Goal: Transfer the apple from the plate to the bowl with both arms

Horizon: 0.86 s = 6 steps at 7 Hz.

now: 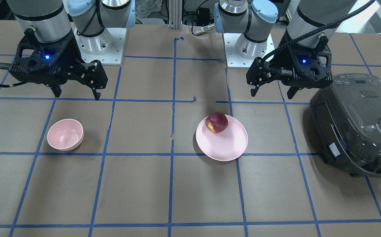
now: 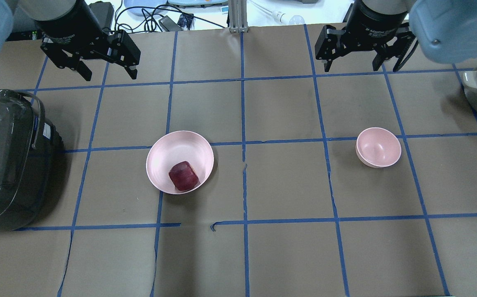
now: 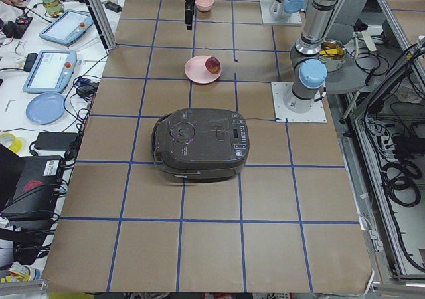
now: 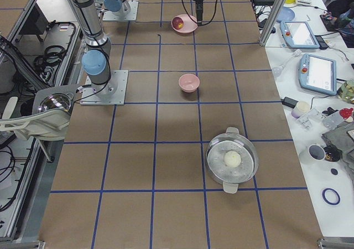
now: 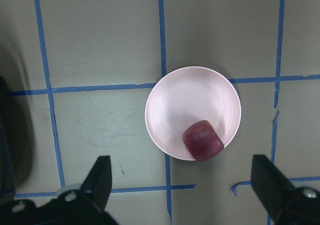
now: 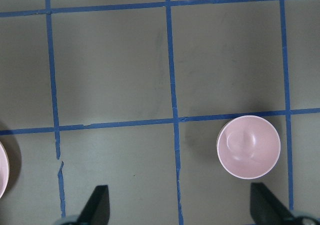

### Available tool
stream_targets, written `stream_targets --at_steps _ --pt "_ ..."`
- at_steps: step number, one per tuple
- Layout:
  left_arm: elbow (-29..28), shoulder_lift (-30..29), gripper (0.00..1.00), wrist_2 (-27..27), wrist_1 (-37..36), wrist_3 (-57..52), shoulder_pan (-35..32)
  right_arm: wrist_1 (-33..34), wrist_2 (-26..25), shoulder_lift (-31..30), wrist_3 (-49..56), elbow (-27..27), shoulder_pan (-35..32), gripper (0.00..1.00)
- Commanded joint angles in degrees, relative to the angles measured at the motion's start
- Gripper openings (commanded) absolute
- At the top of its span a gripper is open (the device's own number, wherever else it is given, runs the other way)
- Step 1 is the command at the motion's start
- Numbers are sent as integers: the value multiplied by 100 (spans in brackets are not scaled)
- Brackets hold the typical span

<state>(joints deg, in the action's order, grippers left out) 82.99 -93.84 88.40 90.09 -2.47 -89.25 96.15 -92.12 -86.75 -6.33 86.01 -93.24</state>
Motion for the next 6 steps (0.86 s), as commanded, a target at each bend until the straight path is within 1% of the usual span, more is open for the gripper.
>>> stream_targets --at_steps 1,6 --pt "6 -3 100 1 0 -8 -4 0 -8 0 0 4 -1 100" --pt "6 -46 100 1 0 1 -4 0 -17 0 0 3 -1 100"
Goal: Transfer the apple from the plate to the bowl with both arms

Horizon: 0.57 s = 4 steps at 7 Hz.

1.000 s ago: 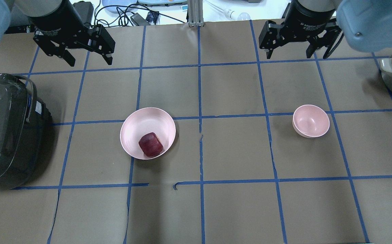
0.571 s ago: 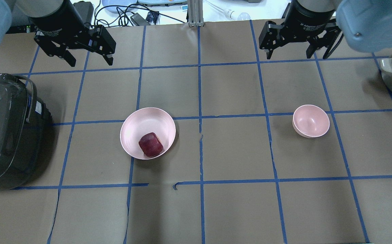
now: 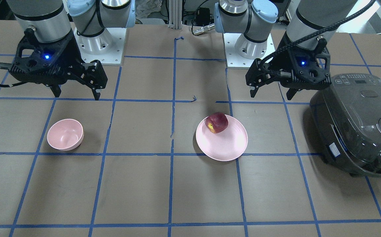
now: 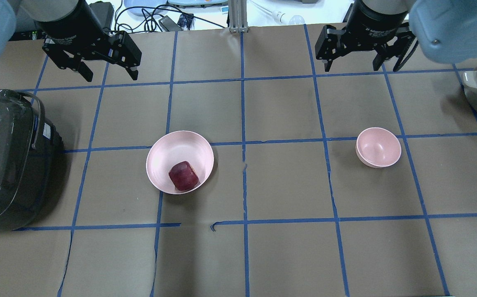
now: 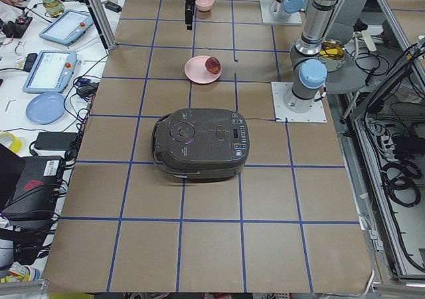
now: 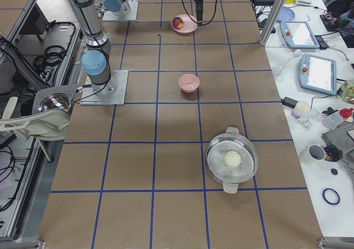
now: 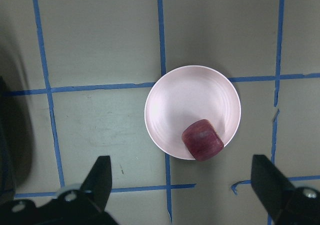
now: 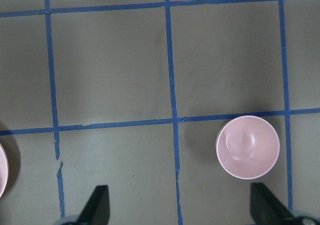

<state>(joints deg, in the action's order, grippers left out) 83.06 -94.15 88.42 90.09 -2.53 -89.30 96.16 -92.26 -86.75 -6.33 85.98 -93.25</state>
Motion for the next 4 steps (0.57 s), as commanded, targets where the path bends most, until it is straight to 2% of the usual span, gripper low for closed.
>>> stream_targets --at_steps 1,4 --pt "0 -16 100 0 0 16 0 -1 -3 0 0 7 0 100" --pt "26 -16 100 9 0 -36 0 -18 -11 9 -9 7 0 100"
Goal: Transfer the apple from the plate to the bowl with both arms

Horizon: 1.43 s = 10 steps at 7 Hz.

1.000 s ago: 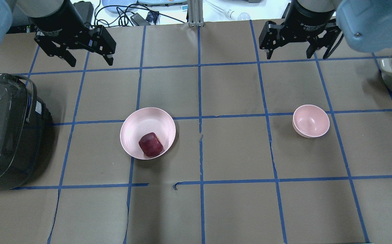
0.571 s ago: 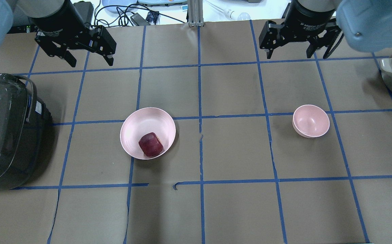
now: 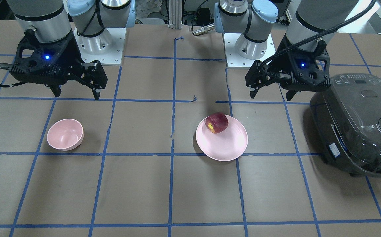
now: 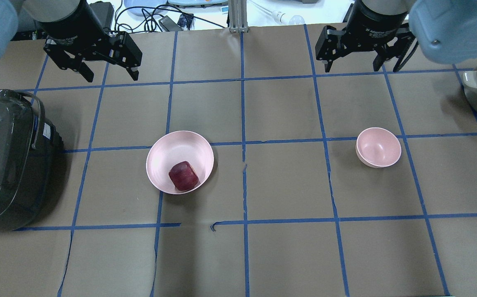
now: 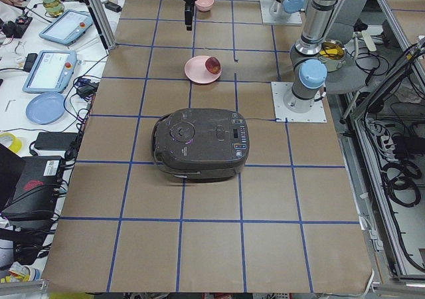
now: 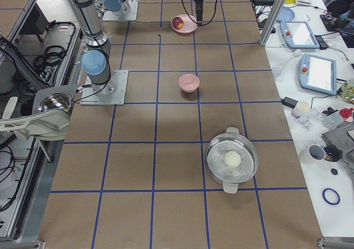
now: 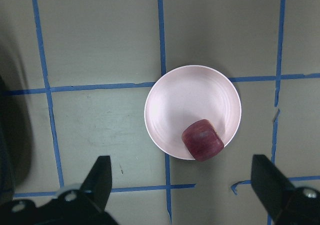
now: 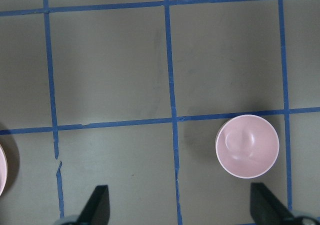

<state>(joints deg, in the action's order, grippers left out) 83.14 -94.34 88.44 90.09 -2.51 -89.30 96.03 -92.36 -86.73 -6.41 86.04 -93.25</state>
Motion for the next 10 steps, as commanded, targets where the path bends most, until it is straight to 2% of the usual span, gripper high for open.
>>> stream_targets --at_steps 1,5,6,7,8,10 --pt "44 21 100 6 -26 -39 0 -6 -1 -2 -1 0 0 100" --pt "62 4 100 -2 -35 -4 -44 -6 -1 -2 -1 0 0 100" --pt "227 -75 100 -28 -35 74 -305 3 -1 -2 8 0 0 100" --pt "673 -172 100 24 -453 188 -691 3 8 -2 8 0 0 100" --pt "1382 -173 100 15 -1153 433 -790 12 16 -2 -1 0 0 100" --pt "2728 -295 100 33 -3093 1160 -765 12 8 -2 8 0 0 100"
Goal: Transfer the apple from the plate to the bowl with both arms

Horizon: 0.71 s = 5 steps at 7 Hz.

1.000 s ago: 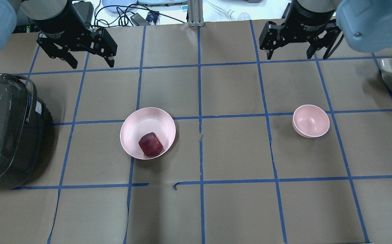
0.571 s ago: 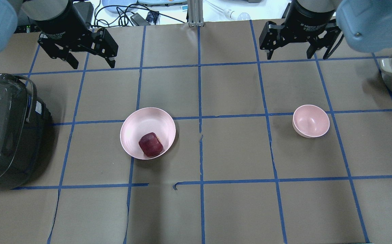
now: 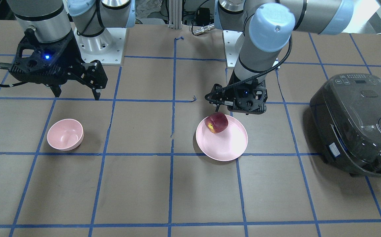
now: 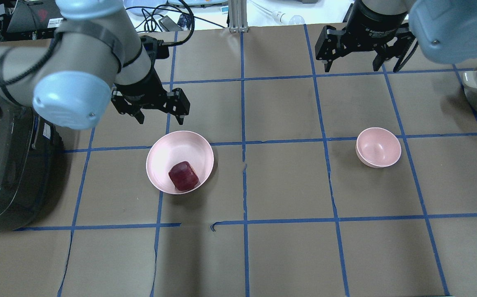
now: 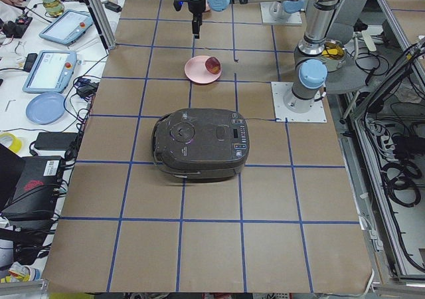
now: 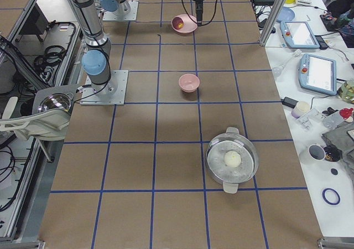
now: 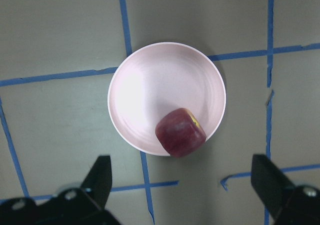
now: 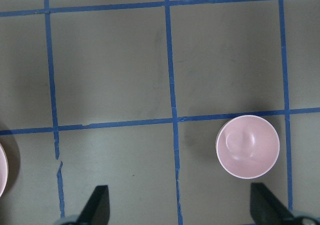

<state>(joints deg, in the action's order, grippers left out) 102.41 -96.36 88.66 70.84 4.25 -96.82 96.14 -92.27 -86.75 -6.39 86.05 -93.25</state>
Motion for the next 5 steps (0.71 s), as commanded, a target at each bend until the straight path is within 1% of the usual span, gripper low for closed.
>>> stream_targets --at_steps 1,3,4,5 --pt "893 -337 100 11 -1413 1324 14 -7 7 0 6 0 0 100" --pt "1077 -628 100 2 -1337 2040 14 -25 7 0 -3 9 -9 100" --pt "1236 -708 100 -33 -1397 2228 14 -25 -2 0 -3 9 -9 100" --pt "1263 -804 100 -77 -1372 2212 14 -25 -2 0 -3 17 -9 100"
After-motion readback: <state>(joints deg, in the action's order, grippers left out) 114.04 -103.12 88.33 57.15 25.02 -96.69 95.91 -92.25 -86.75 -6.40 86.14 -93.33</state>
